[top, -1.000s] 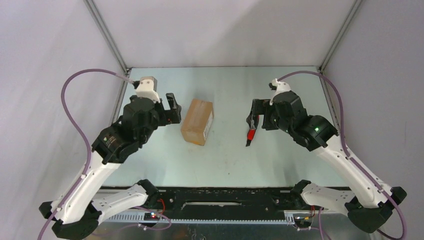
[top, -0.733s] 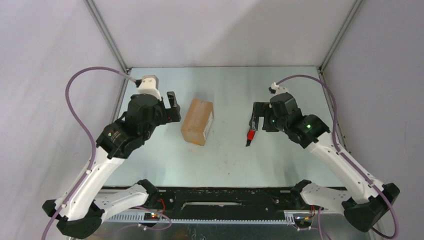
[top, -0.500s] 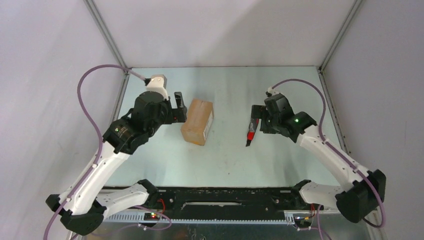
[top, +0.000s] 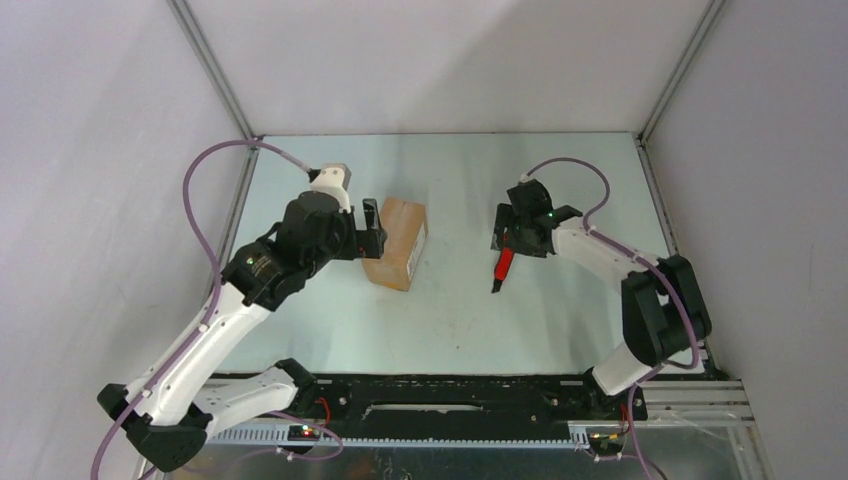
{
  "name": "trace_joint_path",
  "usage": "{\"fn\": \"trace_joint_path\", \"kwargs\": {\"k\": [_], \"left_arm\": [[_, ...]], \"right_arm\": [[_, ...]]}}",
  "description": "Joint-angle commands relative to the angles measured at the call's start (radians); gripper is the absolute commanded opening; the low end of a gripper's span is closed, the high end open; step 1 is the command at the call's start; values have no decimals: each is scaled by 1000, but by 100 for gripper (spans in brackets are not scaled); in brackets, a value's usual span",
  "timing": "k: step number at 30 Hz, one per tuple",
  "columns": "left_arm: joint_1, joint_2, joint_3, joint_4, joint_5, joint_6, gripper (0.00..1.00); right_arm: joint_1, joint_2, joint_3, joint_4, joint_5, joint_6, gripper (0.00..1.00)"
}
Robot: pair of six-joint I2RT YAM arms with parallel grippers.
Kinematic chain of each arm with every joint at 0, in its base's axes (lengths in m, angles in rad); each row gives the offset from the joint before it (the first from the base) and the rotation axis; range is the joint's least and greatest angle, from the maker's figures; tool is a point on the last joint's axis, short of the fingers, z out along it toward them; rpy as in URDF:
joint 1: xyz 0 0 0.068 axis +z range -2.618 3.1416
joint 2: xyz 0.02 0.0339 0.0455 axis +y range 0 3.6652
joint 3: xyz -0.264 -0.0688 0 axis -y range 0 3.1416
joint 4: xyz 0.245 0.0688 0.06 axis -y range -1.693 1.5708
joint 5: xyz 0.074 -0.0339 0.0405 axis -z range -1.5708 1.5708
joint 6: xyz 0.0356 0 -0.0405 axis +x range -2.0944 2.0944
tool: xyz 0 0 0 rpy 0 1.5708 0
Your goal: Unpack the express box
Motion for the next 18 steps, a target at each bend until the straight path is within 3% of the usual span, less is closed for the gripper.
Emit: {"fn": "trace_joint_path", "kwargs": {"k": [1,4,10,18], "left_arm": [[5,-38,-34,36,49,-17,98],[5,-45,-41,39,66,-16,98],[5,-50,-39,30,91,-10,98],[6,-52,-31,30,130,-21,98]], "right_arm": [[29,99,63,49,133,24,73],[38,154,88,44,198,44,68],[46,253,158,36,296,37,67],[36,363,198,38,274,28,59]]}}
